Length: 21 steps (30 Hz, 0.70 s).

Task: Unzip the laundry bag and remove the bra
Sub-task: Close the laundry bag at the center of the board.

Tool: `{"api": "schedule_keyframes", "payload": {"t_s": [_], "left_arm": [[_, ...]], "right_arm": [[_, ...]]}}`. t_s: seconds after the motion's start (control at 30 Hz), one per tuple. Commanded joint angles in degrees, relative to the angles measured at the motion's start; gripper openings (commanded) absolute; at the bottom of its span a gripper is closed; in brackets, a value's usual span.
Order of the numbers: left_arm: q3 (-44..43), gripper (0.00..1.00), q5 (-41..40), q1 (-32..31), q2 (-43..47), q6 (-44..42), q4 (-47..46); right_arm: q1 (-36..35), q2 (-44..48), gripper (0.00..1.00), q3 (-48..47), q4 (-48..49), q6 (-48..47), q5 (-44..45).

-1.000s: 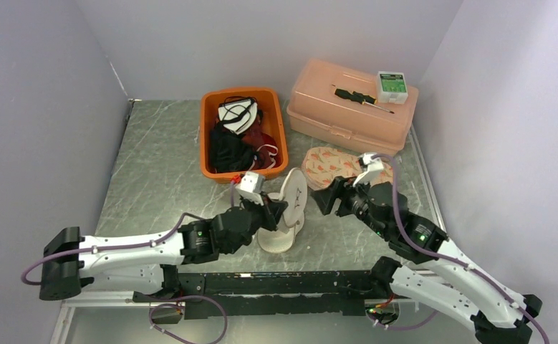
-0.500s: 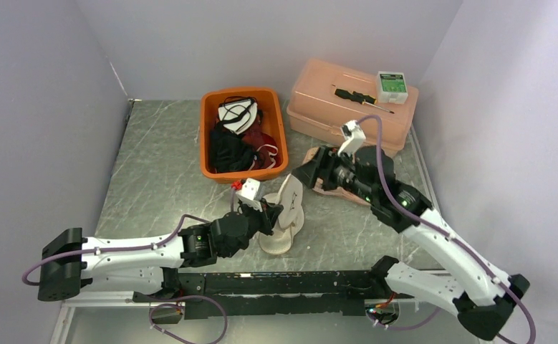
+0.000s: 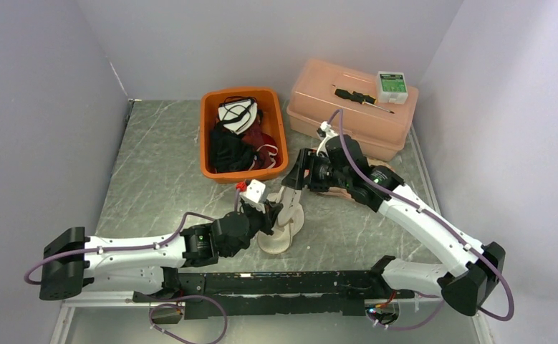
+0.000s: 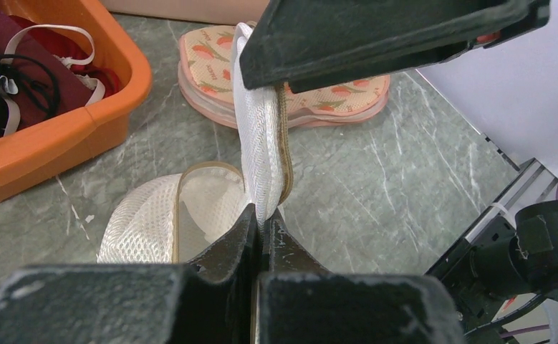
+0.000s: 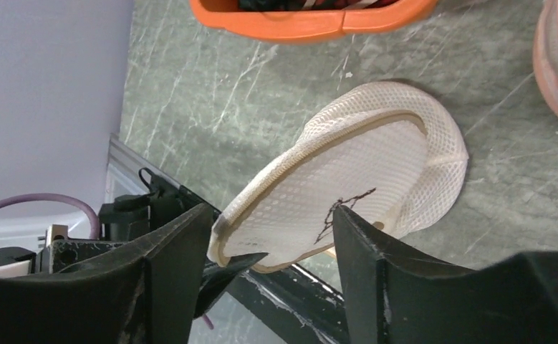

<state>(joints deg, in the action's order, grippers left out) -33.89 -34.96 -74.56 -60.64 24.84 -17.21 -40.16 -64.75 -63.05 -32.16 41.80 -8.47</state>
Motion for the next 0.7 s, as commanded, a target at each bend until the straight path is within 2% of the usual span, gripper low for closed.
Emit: {"api": "schedule_keyframes", "payload": {"t_s": [0.0,0.07,0.13,0.17,0.2,0.23,0.3,0.33,0.5,0.67], "left_arm": [[-2.8,0.03,0.1,-0.2,-1.3,-1.6,-3.0],[-3.3,0.03,0.1,-0.1,-1.7,-1.4,-2.1],[-3.9,0.09,-0.6,-0.1,-1.9,-0.8,-0.4],[-4.4,0.16,-1.1,-0.1,-1.8,-0.2,1.0],[-5.0,0.28,-1.9,-0.1,-1.6,0.6,2.8],[-5.6,0.44,-3.0,-0.2,-1.4,1.5,5.0],[-7.4,0.71,-5.1,-0.2,-0.6,4.0,10.5],[-8.7,0.76,-5.6,-0.2,0.0,5.3,14.5],[-14.0,0.82,-4.4,-0.2,2.2,11.9,36.4],[-13.4,0.82,2.0,-0.1,0.1,13.0,45.6]], "right_arm": [[0.3,-1.1,0.6,-1.7,1.2,0.1,-2.6],[0.3,-1.8,0.46,-1.7,1.1,-0.7,-2.9],[0.3,-1.7,0.27,-2.0,0.4,-1.9,-1.8],[0.3,-1.7,0.18,-2.3,-0.1,-2.6,-0.9],[0.3,-1.4,0.07,-2.7,-1.0,-3.6,0.5],[0.3,-1.1,0.0,-3.1,-1.9,-4.6,2.0],[0.4,-0.6,0.0,-3.5,-3.2,-6.8,4.7],[0.4,-0.4,0.0,-3.9,-4.1,-8.1,6.2],[0.5,1.6,0.0,-3.3,-5.5,-14.3,12.7],[0.4,4.1,0.0,-2.4,-5.1,-19.3,10.3]]}}
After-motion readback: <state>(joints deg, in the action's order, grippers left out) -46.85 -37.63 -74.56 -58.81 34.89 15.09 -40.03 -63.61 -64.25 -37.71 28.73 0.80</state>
